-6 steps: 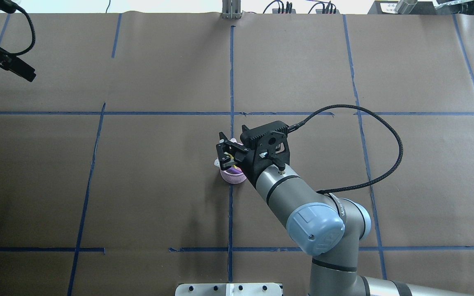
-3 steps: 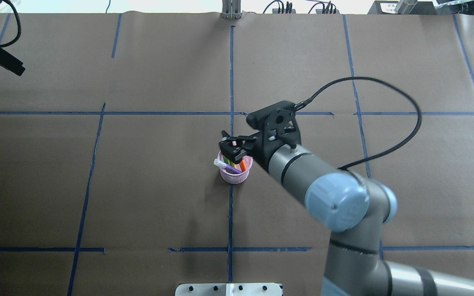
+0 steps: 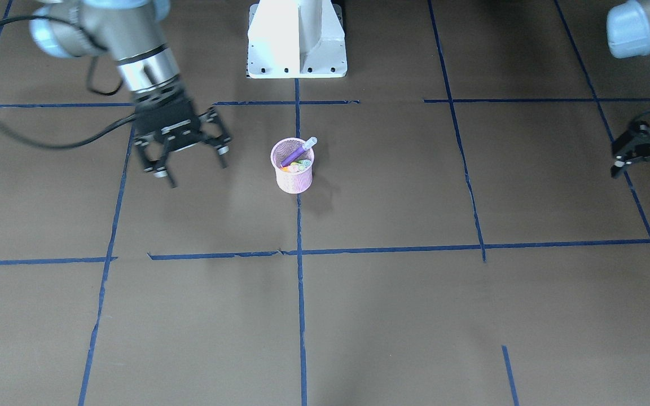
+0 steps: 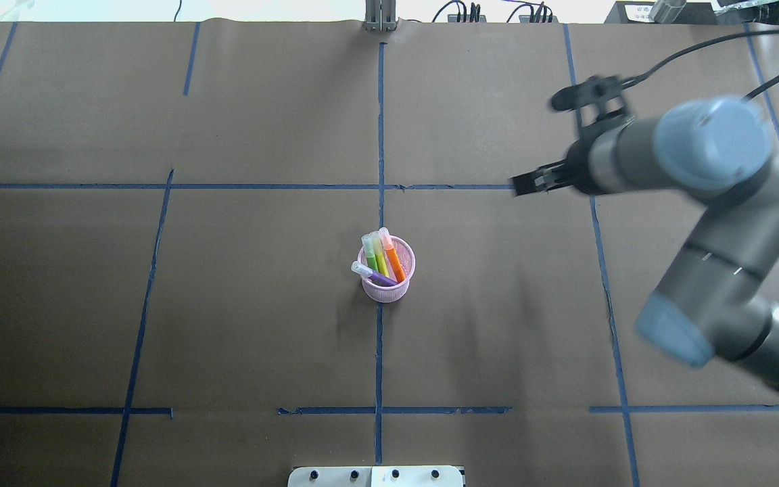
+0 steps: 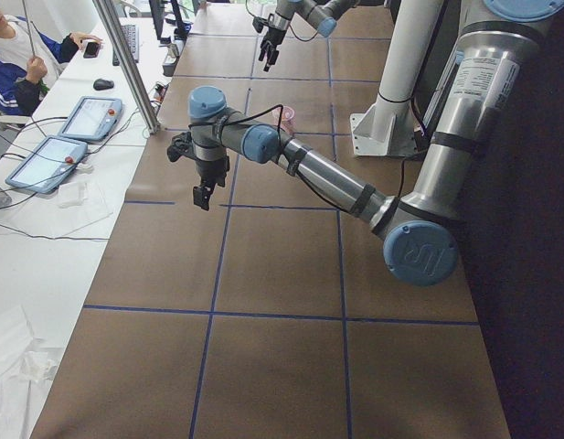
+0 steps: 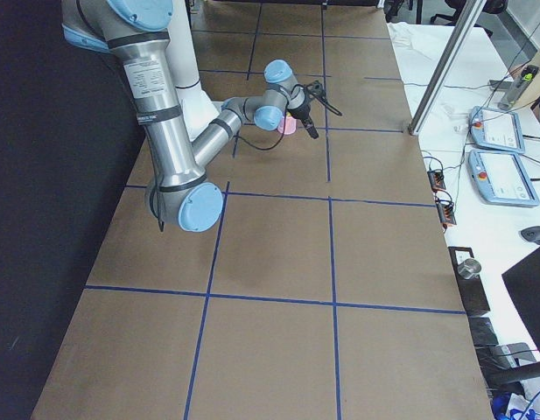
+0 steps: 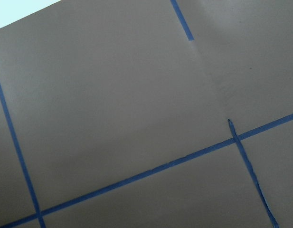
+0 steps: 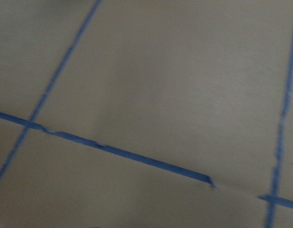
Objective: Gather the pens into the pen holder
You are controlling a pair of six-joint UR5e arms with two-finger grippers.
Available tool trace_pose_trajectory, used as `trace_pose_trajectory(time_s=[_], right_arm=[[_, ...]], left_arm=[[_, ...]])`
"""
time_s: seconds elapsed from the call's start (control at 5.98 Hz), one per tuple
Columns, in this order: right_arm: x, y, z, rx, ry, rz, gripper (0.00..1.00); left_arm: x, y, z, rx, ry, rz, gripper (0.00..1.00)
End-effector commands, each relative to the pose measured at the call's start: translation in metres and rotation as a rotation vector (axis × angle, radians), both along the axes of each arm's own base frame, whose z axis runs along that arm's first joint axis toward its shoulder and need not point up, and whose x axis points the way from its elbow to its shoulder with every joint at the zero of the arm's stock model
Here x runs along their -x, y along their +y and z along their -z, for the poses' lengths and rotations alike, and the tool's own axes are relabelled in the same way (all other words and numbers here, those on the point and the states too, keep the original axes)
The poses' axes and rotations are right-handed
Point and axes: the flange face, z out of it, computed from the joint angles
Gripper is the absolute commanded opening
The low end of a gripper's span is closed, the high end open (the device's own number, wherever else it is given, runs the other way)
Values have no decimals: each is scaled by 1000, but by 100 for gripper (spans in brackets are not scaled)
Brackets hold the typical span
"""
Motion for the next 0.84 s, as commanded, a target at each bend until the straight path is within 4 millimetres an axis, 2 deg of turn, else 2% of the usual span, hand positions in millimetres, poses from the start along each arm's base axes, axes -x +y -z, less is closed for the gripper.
trace_pose_trajectory(time_s=[0.0,0.17,0.33,0.5,0.67], right_arm=[[-157,-49,-122,205,49,73,100],[-223,-53,-208,222,58,157,100],[-275,-36,-294,255,73,200,100],[-277,-38,-303,267,83,197,100],[-288,-28,-320,297,83,180,100]], left_arm=[[73,-4,-81,181,59,113,100],[92,-2,-99,192,53,124,100],[106,23,-163,241,41,88,100],[107,42,-185,279,39,88,100],[108,50,-200,303,35,87,100]])
